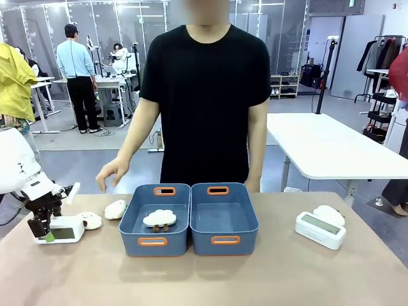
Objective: Sort the digital clocks into the basket.
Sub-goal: Pick up the Digital clock from the table and place it into the empty Plastic storage basket.
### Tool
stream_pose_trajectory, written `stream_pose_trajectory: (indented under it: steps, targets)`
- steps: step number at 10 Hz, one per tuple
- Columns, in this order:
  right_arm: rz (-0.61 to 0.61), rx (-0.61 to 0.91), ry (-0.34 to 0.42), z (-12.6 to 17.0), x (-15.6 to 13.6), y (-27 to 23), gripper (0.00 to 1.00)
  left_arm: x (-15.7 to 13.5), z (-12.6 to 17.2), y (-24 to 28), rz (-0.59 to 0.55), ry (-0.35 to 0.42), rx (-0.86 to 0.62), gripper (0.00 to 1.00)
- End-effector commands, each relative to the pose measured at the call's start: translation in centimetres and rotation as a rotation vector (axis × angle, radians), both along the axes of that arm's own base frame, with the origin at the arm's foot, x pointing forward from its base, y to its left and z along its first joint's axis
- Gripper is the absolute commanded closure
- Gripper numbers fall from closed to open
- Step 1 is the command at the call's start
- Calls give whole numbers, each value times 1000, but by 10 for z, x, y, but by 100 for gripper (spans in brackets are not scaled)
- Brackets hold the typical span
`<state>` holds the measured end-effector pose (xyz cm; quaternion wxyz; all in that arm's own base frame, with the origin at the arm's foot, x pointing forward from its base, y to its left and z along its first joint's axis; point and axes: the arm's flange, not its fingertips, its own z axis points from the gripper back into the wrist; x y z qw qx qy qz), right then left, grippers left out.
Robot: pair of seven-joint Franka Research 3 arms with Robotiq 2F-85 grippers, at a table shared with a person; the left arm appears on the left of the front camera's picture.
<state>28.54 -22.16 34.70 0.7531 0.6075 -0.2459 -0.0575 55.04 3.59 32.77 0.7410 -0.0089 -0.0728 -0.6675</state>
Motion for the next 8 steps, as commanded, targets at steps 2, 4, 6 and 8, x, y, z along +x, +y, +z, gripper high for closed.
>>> stream_pose_trajectory:
  steps: [2, 4, 6, 8]
  targets:
    - [0, 4, -6, 1, -1, -1, 0, -1, 2, 2, 9, -11, 2, 0]
    - [0, 4, -6, 1, -1, -1, 0, -1, 2, 2, 9, -11, 2, 0]
    - [0, 4, -6, 1, -1, -1, 0, -1, 2, 2, 9, -11, 2, 0]
    - [0, 4, -6, 1, -1, -1, 0, -1, 2, 2, 9, -11, 2, 0]
